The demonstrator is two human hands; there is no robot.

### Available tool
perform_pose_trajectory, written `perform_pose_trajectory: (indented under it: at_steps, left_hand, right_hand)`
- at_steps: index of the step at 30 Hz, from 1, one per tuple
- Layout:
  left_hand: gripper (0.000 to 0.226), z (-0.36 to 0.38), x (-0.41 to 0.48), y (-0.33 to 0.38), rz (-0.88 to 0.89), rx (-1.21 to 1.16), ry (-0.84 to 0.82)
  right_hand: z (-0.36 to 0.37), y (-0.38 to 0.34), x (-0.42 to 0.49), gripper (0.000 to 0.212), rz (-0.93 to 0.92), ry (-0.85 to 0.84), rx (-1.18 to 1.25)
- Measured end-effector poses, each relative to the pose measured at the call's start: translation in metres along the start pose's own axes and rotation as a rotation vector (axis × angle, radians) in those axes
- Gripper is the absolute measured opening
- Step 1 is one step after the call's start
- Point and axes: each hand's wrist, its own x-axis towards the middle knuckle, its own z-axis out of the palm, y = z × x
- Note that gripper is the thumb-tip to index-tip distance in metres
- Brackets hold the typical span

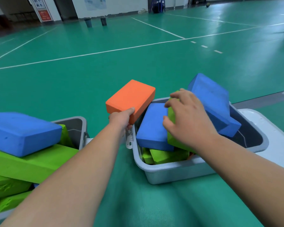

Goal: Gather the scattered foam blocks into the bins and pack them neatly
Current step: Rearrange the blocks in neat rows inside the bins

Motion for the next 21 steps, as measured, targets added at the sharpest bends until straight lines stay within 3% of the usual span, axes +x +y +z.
perform_pose_trajectory:
  at_steps: [3,5,10,15,21]
  left_hand:
    - [0.091,-0.001,-0.002,0.000,0.016,0.027,-0.029]
    - [0.081,-0.003,-0.005,0.000,0.021,0.037,-0.040]
    - [0.050,-0.011,-0.002,-0.002,0.001,0.041,-0.066]
    - [0.047,-0.017,0.000,-0.008,0.032,0.049,-0.088]
    - [0.060,-0.027,0.002,-0.010,0.032,0.062,-0.104]
  right_hand:
    - [0.020,-0.024,-0.006,0.028,-0.200,-0.167,-0.054]
    - [0.031,-0.037,-0.009,0.029,-0.258,-0.324,-0.172]
    - [0.052,-0.059,-0.005,0.046,-0.160,-0.591,-0.401]
    - [0.088,-0.066,-0.011,0.040,-0.158,-0.586,-0.368]
    - [0.117,-0.060,-0.014,0.068,-0.028,-0.564,-0.486]
